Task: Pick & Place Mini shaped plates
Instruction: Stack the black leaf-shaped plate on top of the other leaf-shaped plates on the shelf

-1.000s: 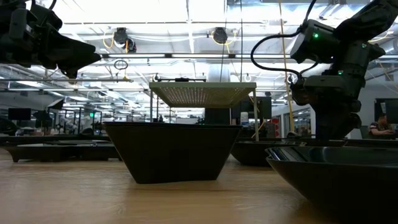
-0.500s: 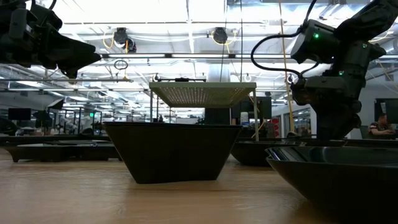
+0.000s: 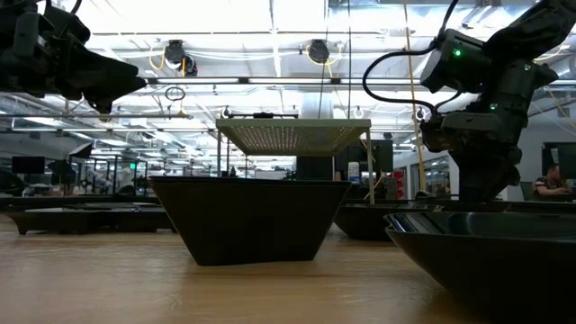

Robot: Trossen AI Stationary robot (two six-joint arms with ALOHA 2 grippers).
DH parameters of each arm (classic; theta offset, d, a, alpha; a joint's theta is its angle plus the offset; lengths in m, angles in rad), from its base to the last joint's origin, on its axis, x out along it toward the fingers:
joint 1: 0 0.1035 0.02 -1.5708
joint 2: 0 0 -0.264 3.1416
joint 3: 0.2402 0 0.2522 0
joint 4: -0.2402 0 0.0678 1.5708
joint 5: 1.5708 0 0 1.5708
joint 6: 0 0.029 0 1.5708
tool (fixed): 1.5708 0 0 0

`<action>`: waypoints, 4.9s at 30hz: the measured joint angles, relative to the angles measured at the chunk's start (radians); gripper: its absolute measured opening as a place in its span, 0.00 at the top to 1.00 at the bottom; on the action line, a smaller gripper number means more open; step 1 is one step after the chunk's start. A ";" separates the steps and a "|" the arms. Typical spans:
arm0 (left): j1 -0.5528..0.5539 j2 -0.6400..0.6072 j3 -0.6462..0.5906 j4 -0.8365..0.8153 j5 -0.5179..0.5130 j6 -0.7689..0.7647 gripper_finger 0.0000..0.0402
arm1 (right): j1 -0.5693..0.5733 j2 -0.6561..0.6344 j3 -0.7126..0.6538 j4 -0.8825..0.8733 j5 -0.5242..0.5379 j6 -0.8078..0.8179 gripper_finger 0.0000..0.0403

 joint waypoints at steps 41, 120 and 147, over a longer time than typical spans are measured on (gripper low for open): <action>0.000 0.000 0.000 0.000 0.000 0.000 0.56 | -0.025 -0.158 0.000 0.034 -0.079 -0.097 1.00; 0.000 0.000 0.000 0.000 0.000 0.000 0.56 | -0.534 0.199 0.667 0.319 -0.704 -0.525 0.72; 0.000 0.000 0.000 0.000 0.000 0.000 0.56 | 0.197 -0.718 -0.312 0.709 -0.423 -0.681 0.81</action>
